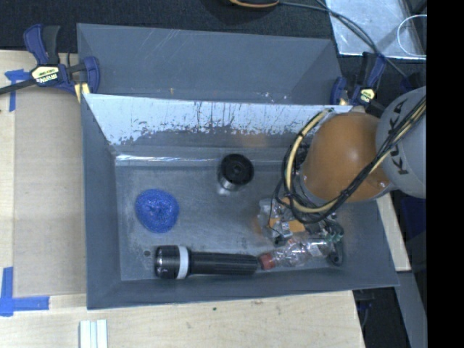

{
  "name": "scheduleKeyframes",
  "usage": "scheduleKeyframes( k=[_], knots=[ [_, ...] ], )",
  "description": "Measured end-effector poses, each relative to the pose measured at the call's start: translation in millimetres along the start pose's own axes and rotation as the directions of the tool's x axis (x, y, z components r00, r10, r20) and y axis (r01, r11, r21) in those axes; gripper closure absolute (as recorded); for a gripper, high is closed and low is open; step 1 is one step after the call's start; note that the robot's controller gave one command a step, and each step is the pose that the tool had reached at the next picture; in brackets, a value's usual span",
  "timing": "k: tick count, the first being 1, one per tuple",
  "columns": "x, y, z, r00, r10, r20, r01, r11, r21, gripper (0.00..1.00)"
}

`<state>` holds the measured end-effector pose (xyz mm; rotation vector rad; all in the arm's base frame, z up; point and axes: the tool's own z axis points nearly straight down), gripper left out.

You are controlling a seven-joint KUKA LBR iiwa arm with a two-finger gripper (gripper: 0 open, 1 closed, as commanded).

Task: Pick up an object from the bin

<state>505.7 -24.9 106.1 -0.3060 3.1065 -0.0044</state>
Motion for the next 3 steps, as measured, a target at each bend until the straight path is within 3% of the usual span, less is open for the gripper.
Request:
scheduleKeyframes(
  k=[3],
  knots=[
    [-1.0, 0.0, -49.8, 1.000, 0.001, 0.001, -0.001, 1.000, 0.000, 1.00]
  ],
)
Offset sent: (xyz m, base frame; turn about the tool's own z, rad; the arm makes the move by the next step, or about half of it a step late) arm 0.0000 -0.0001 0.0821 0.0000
